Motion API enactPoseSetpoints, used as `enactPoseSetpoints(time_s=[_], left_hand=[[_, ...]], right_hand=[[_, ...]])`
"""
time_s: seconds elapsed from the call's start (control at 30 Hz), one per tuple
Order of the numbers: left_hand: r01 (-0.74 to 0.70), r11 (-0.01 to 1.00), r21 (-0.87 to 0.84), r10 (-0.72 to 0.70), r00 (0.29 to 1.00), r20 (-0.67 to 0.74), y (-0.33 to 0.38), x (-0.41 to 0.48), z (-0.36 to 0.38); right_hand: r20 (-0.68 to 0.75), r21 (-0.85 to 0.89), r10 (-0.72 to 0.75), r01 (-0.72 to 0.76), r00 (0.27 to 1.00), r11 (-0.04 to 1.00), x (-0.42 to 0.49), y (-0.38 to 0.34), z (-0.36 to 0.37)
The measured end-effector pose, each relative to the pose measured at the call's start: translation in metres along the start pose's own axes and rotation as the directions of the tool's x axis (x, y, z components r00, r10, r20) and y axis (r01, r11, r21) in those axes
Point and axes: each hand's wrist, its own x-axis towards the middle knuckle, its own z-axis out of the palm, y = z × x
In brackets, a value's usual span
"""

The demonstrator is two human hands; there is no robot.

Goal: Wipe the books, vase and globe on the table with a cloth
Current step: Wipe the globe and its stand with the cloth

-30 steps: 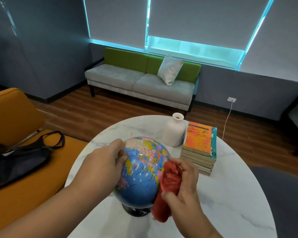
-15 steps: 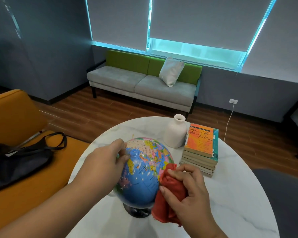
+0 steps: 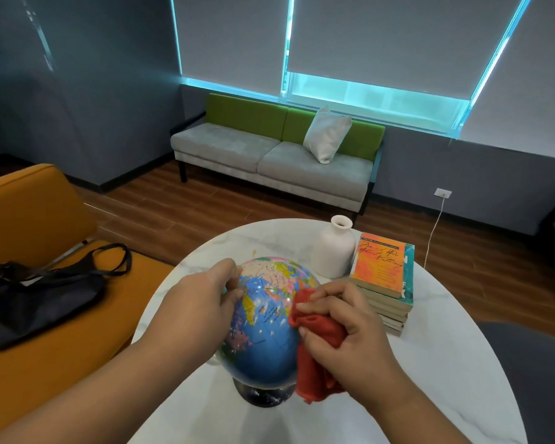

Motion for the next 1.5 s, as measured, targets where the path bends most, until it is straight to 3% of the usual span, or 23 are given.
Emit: enactPoseSetpoints(time_s=[0.13,0.37,0.53,0.7,0.93,1.13,1.23,1.37,1.5], left_hand=[[-0.029,0.999,0.026,0.028,1.0,0.007,0.005,-0.001,0.001],[-0.059,0.992,0.114,0.055,0.998,0.04,0.008,-0.004,0.004],[-0.034,0.999,0.001,0.034,0.999,0.02,-0.002,-0.002,-0.001],[-0.046,0.998,0.039,0.045,0.999,0.012,-0.002,0.001,0.003],[-0.061,0.997,0.049,0.059,0.998,0.03,0.004,-0.004,-0.003],[-0.019,0.999,0.029,0.018,1.0,0.023,-0.003,-0.001,0.002],[-0.037,0.997,0.073,0.037,0.999,-0.002,0.0,0.0,0.003],[-0.069,0.996,0.062,0.068,0.998,0.016,0.004,-0.005,-0.001],[-0.063,0.997,0.054,0.062,0.998,0.021,0.001,-0.005,0.0]], right_hand=[[0.032,-0.079,0.002,0.001,0.999,0.997,-0.002,-0.003,-0.004],[0.276,-0.363,0.027,0.078,0.961,0.928,0.033,-0.037,0.008],[0.429,-0.328,0.089,0.063,0.899,0.943,0.048,-0.045,-0.004],[0.521,-0.393,0.16,0.07,0.838,0.917,0.05,-0.053,-0.014],[0.536,-0.491,0.071,0.241,0.841,0.837,0.06,-0.064,0.011],[0.517,-0.467,0.15,0.131,0.842,0.875,0.063,-0.062,-0.013],[0.5,-0.519,0.131,0.176,0.856,0.836,0.063,-0.066,-0.008],[0.571,-0.506,0.054,0.3,0.819,0.809,0.058,-0.071,0.009],[0.6,-0.482,0.109,0.25,0.793,0.84,0.064,-0.074,-0.008]])
